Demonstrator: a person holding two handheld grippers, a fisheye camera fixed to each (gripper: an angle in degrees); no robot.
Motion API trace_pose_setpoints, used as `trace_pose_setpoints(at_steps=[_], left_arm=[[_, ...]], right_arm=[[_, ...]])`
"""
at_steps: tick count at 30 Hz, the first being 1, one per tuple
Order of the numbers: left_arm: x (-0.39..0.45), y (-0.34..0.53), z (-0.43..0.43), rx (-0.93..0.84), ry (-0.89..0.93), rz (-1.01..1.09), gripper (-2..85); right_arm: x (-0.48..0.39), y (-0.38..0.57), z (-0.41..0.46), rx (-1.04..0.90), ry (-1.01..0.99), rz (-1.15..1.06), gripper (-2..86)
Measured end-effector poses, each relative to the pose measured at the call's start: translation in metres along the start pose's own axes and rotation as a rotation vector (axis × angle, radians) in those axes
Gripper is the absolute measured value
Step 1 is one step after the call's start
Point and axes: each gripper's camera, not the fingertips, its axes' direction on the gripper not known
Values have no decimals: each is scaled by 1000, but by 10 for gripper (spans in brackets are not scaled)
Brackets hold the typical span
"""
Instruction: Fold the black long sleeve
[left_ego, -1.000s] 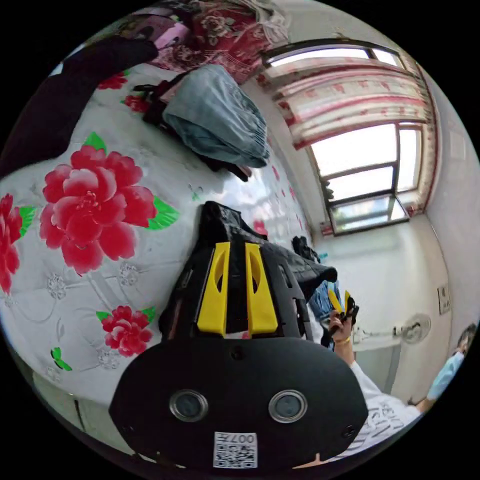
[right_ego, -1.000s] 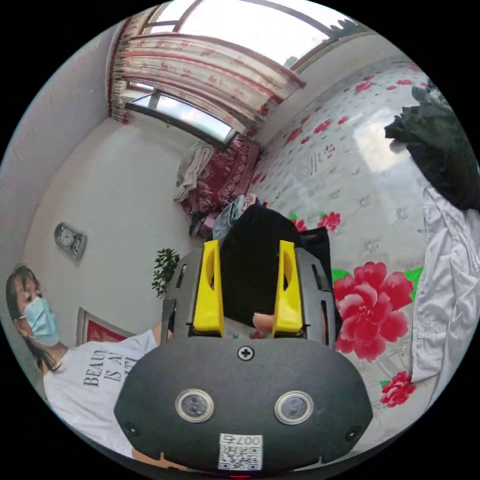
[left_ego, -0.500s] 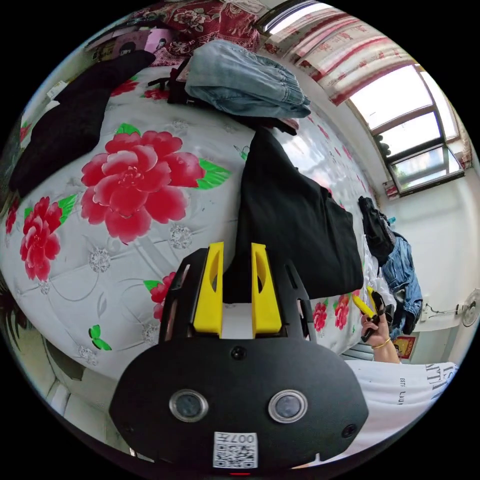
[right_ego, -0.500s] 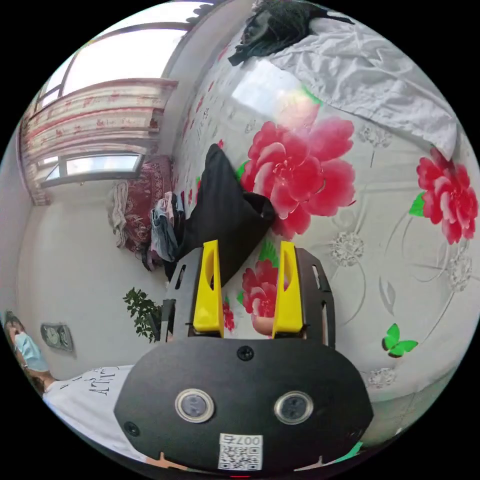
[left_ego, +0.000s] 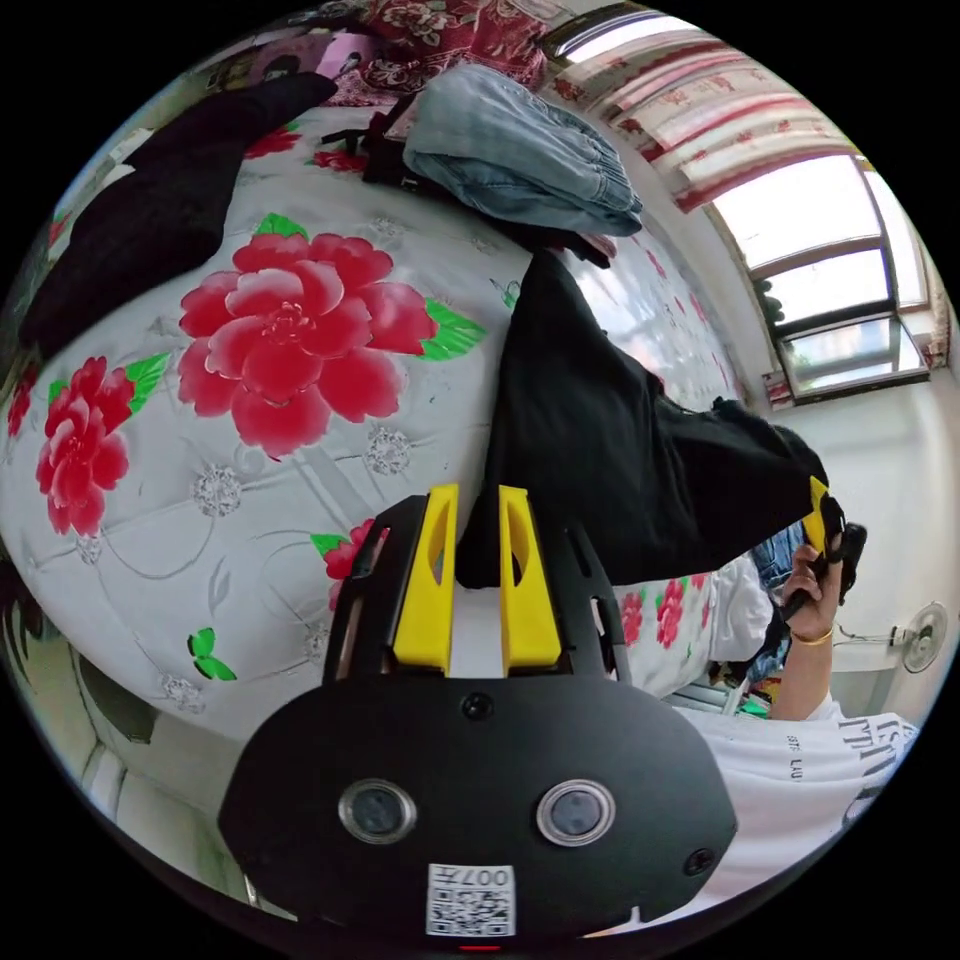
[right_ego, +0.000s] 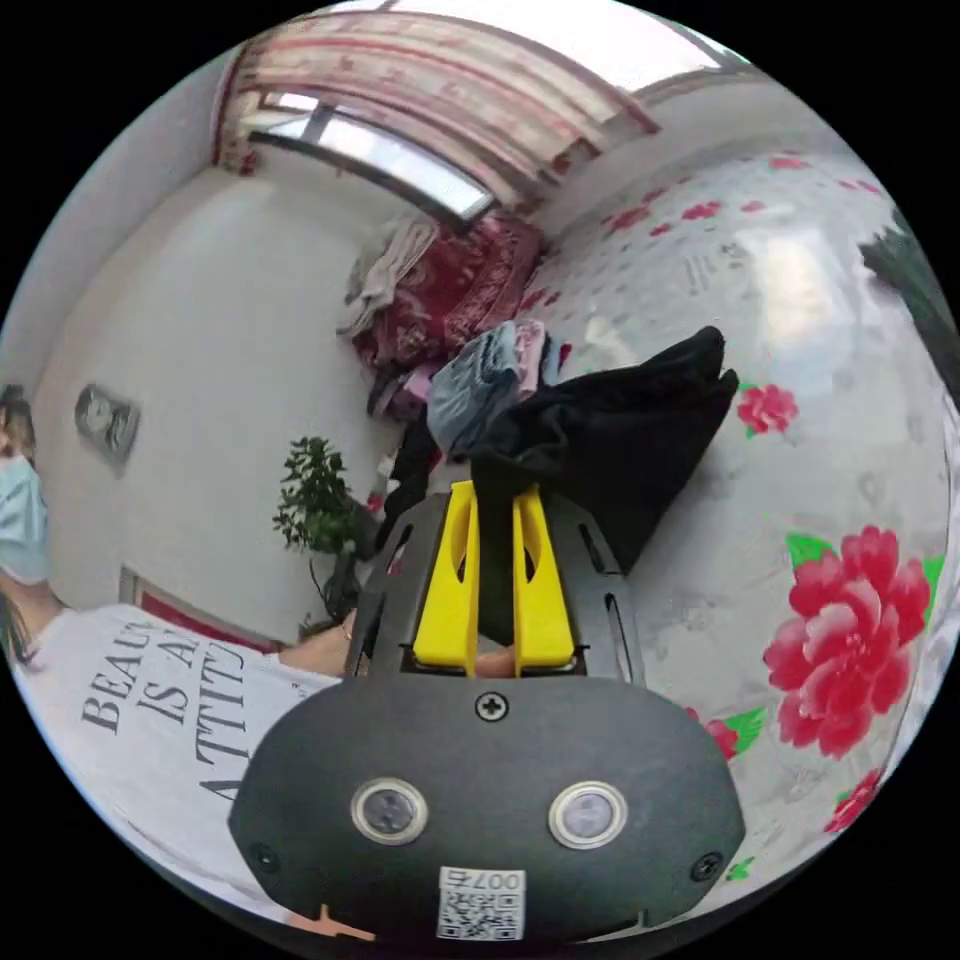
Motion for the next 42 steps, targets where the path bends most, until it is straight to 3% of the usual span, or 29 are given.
trace_pose_setpoints(at_steps=[2,4,8,10,15,22,26,28,31,35,42], left_arm=[[-13,6,-16,17,33,-18,73],[-24,11,-26,20,76,-33,77],[-55,24,-34,4,166,-82,86],[-66,30,-35,-27,211,-99,92],[-77,44,-39,-129,399,-103,114],[-64,33,-27,-320,479,56,214],[-50,21,0,-421,533,87,243],[-48,19,5,-438,522,92,234],[-60,22,12,-427,514,20,183],[-74,28,11,-365,494,-9,75],[-84,16,-40,-193,585,64,51]], right_arm=[[-75,-5,77,-186,-4,-231,63],[-110,9,142,-291,-20,-323,67],[-111,67,290,-551,-117,-275,85],[-94,82,315,-594,-156,-213,95],[-16,61,263,-365,-9,-111,111],[174,27,229,-193,13,335,126],[236,21,270,-298,85,410,127],[245,25,265,-228,134,386,114],[269,44,278,-259,-43,428,91],[284,82,241,-94,-159,494,67],[261,138,181,177,-431,622,58]])
